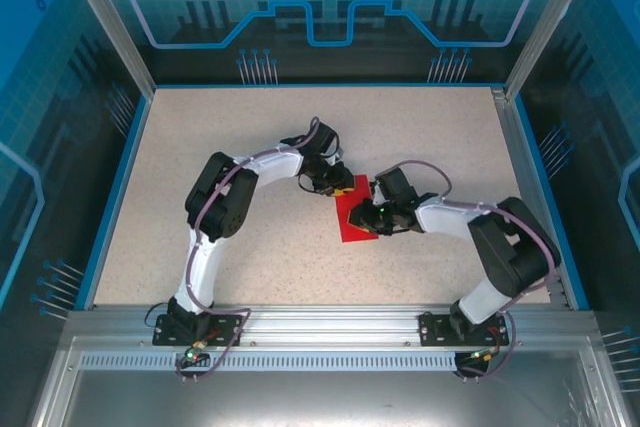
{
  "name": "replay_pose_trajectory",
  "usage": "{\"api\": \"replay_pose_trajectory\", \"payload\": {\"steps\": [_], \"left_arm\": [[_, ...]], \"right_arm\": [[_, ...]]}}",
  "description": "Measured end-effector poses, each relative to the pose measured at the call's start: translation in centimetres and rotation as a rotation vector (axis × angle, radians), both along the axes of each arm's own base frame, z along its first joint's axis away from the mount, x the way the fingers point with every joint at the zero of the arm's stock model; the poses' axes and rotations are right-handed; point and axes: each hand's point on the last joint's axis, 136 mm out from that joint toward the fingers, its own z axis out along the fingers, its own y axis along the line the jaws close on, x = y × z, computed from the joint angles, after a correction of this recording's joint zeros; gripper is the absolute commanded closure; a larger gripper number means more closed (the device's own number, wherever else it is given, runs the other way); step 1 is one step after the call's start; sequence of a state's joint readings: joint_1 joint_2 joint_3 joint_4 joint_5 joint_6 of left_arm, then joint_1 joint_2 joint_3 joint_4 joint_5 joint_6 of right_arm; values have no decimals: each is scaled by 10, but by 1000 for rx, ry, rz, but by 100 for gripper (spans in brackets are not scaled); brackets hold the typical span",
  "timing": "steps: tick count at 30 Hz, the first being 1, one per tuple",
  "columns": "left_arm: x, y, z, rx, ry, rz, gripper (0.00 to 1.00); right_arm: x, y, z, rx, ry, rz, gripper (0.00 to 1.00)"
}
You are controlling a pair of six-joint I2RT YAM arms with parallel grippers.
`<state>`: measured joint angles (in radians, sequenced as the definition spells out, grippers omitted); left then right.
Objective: Fold a paper plane with a square sheet of paper (pick it up from the middle)
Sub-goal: Third fold the triangle at the center of the table.
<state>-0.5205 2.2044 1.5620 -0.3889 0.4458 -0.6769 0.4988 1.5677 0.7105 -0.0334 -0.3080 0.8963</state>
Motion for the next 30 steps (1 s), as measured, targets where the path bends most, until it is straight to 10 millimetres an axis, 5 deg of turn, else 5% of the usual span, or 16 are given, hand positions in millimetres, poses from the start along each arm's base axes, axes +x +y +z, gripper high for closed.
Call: {"api": "replay_pose_trajectory", "payload": {"steps": [4, 10, 30], "left_arm": [[1, 5, -1, 9, 5, 7, 71], [4, 8, -1, 9, 2, 11, 69], [6, 13, -4, 13, -6, 5, 68]], "right_arm": [[18, -24, 18, -22, -60, -45, 66], [26, -45, -2, -81, -7, -53, 62], [19, -42, -23, -162, 52, 26, 68]]}}
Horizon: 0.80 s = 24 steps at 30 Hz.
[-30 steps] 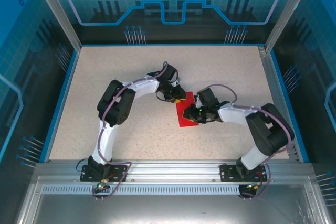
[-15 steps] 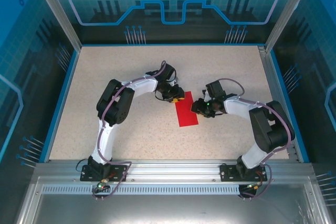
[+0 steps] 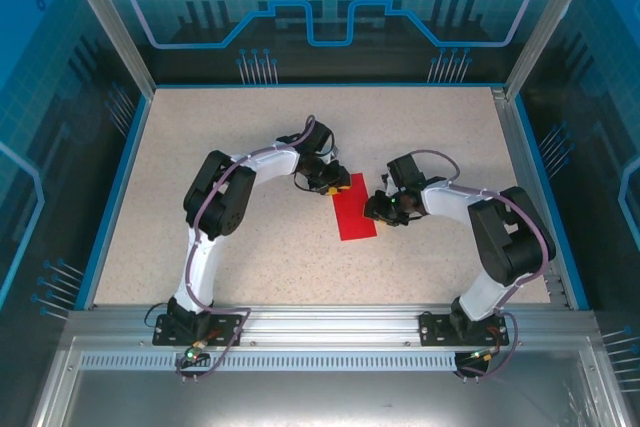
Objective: Fold a paper plane with a square sheet of paper (pick it up from the middle)
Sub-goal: Third fold the triangle at the center of the table.
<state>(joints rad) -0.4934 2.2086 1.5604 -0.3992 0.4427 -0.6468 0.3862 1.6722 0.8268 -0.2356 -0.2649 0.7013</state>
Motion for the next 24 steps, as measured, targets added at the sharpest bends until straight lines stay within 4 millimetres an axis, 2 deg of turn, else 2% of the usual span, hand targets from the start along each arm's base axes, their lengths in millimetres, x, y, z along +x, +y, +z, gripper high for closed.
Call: {"api": "replay_pose_trajectory", "payload": {"steps": [3, 7, 12, 18, 24], "left_arm": [[-1, 0, -1, 1, 2, 0, 69], [-1, 0, -1, 0, 1, -1, 69], [-1, 0, -1, 0, 0, -2, 69], [-1, 1, -1, 0, 0, -2, 69], [-1, 1, -2, 0, 0, -2, 70]], "right_arm": [[1, 5, 3, 18, -4, 10, 66], [1, 24, 14, 71, -20, 54, 65], [15, 30, 28, 91, -63, 57, 63], [12, 20, 26, 29, -49, 44, 61], [-19, 0, 21, -23, -18, 3, 58]]}}
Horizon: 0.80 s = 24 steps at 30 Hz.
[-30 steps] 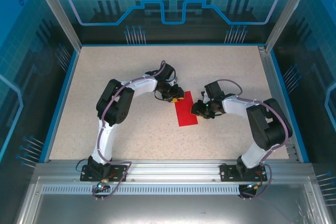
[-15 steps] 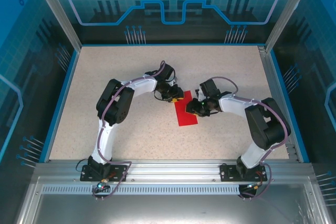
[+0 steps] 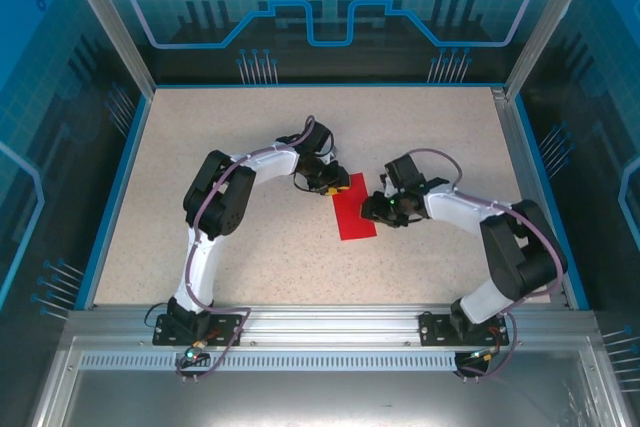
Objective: Fold a paper plane with a square sheet of paper (pick it up from the middle)
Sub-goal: Third fold the triangle at the center of the table.
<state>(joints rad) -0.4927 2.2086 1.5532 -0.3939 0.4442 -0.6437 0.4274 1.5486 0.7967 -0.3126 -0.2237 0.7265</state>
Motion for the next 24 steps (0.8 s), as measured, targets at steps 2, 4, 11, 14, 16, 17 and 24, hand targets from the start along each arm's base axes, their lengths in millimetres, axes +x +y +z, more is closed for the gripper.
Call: {"api": "replay_pose_trajectory", "payload": {"steps": [2, 4, 11, 14, 16, 17, 24], "left_arm": [[0, 0, 0, -2, 1, -1, 70], [0, 0, 0, -4, 1, 1, 70], [0, 0, 0, -8, 3, -1, 70], [0, 1, 0, -9, 3, 0, 70], [0, 0, 0, -12, 4, -1, 70], [-1, 0, 0, -14, 5, -2, 70], [-1, 0, -1, -19, 5, -3, 70]], "right_arm": [[-9, -4, -5, -4, 24, -13, 59], [-15, -4, -10, -8, 44, -16, 60], [-26, 8, -20, -15, 76, 17, 60], [-22, 10, -20, -25, 77, 14, 61], [-21, 12, -19, -37, 72, 19, 61], [-21, 13, -19, -45, 69, 22, 60], [-17, 5, 1, -77, -2, -12, 58]]}}
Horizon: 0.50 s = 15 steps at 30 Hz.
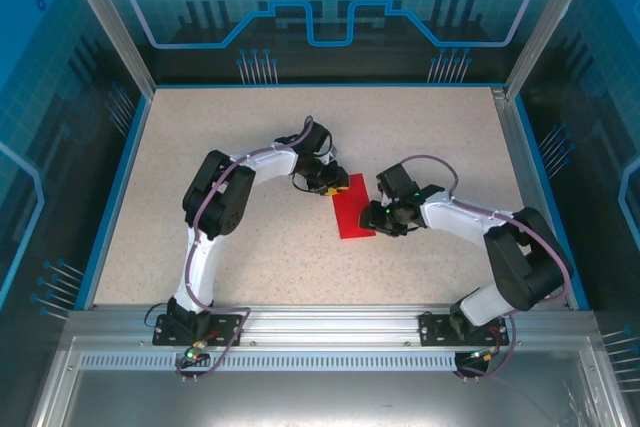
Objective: Fold a paper plane with a square sheet of paper (pick it up from the middle)
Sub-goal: Third fold the triangle at the center of the table.
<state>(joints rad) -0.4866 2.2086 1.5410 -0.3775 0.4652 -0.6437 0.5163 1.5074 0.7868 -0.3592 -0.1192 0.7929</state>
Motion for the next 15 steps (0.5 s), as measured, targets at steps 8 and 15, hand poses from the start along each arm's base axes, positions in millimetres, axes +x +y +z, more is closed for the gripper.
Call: {"api": "replay_pose_trajectory", "payload": {"steps": [8, 15], "left_arm": [[0, 0, 0, -3, 1, -1, 70], [0, 0, 0, -4, -1, -1, 70]], "right_arm": [[-4, -1, -20, -26, 53, 0, 59], [-3, 1, -22, -5, 65, 0, 59]]}}
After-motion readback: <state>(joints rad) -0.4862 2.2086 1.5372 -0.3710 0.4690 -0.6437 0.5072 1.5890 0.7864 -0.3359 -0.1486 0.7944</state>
